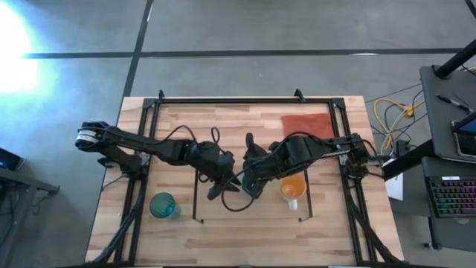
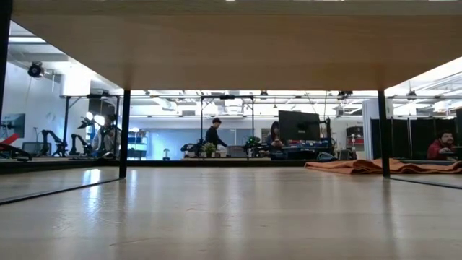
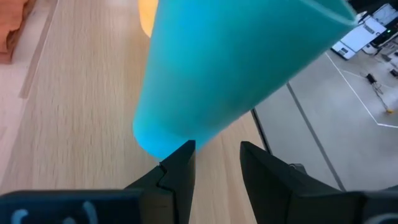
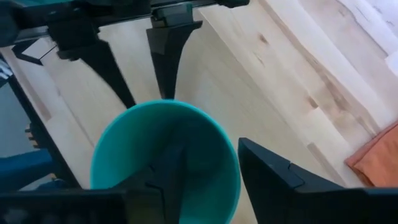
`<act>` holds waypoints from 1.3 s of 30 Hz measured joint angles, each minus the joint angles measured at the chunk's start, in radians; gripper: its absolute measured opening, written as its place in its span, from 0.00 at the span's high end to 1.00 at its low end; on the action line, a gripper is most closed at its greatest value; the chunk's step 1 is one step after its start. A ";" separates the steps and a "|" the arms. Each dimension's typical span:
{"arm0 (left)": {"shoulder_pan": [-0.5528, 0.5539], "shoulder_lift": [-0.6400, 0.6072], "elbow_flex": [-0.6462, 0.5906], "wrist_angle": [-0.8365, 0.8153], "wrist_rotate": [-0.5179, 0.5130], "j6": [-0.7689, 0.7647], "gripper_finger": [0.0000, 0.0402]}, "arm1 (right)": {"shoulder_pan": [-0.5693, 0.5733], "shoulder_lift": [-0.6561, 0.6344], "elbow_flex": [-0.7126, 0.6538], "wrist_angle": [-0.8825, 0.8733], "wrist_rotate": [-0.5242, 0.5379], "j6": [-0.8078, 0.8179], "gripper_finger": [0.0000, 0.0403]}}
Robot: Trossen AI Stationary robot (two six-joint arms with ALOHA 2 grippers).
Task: Stack small to large cups/mugs on shelf
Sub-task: Put the green cup on the shelf, then put the blue cup on the shelf
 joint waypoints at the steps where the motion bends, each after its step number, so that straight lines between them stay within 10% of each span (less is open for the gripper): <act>1: 0.000 0.000 -0.003 0.000 -0.001 0.000 0.72 | 0.000 -0.001 0.000 0.000 -0.004 0.000 0.65; 19: -0.008 -0.329 -0.010 -0.246 -0.080 0.078 0.72 | 0.053 -0.111 0.010 0.132 0.255 -0.061 0.66; 39: -0.094 -0.668 -0.011 -1.251 -0.161 -0.158 0.72 | 0.053 -0.121 0.010 0.065 0.267 -0.021 0.66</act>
